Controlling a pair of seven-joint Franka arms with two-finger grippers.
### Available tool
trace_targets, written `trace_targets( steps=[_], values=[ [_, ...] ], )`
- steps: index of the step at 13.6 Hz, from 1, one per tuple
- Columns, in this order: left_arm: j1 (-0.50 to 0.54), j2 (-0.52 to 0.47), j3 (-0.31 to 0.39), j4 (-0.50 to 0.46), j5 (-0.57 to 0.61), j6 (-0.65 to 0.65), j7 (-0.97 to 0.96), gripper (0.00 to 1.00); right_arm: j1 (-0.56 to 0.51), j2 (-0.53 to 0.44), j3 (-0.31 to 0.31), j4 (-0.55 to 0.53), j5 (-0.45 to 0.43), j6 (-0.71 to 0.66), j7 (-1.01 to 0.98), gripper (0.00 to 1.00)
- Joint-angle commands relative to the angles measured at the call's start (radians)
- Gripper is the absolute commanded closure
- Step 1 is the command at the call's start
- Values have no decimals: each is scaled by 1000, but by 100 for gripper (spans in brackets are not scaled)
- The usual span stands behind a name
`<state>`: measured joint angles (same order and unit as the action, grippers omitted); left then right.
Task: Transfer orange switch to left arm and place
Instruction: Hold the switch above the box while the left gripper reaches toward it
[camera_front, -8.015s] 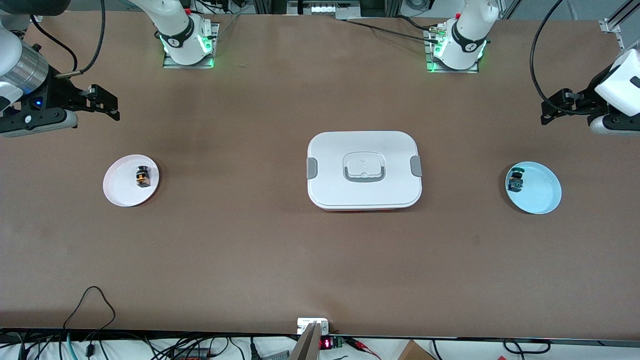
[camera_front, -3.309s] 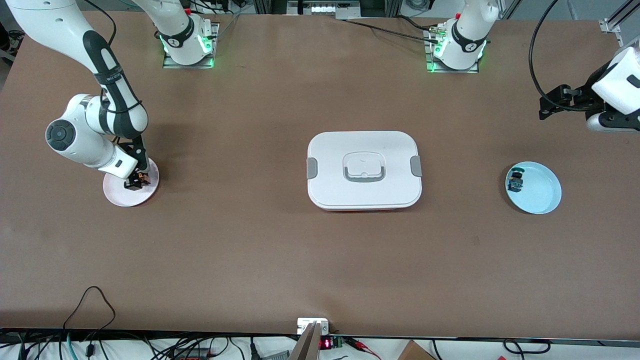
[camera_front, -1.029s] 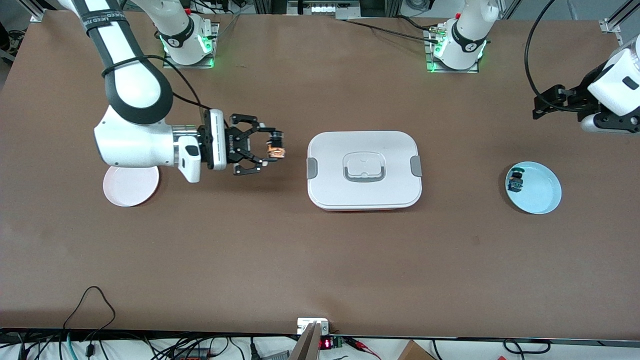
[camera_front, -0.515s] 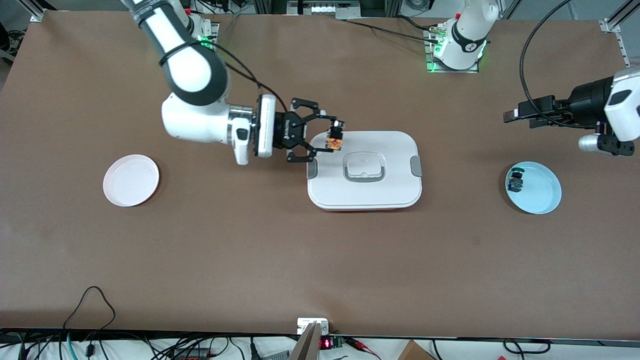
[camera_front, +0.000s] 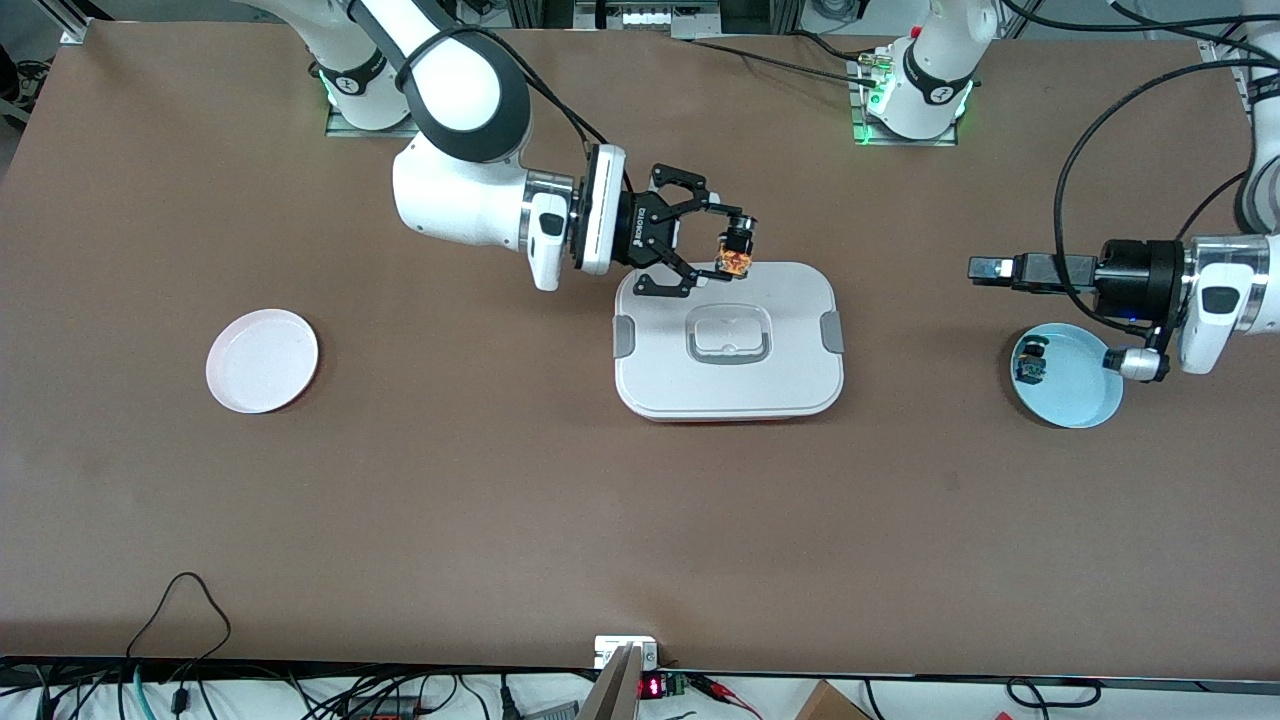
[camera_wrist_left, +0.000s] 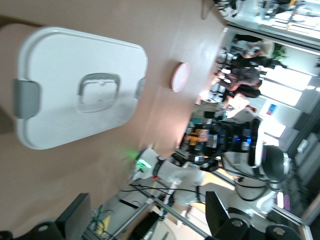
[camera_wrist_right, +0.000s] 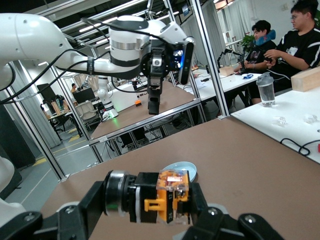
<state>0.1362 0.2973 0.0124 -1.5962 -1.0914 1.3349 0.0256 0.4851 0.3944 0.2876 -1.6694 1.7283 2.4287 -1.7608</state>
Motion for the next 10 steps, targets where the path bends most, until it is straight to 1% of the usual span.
trace_targets(
  steps=[1,3,5,6,8,9,10],
  values=[
    [0,0,-8,-42,-157,-13,22,0,9,23,-4,34,25,9,-66,100],
    [-12,22,-14,-48,-209,16,25,0,9,23,-4,34,20,9,-78,100],
    [-36,46,-40,-60,-238,84,94,0,9,23,-4,34,20,9,-92,100],
    [-44,52,-48,-80,-246,92,130,0,9,23,-4,34,19,9,-92,100],
    [-52,62,-57,-134,-329,108,221,0,21,23,-4,36,19,12,-94,100],
    [-58,59,-80,-157,-355,113,229,0,23,24,-4,37,19,12,-103,100],
    [-58,51,-94,-169,-355,113,234,0,23,27,-4,39,27,13,-129,100]
  ],
)
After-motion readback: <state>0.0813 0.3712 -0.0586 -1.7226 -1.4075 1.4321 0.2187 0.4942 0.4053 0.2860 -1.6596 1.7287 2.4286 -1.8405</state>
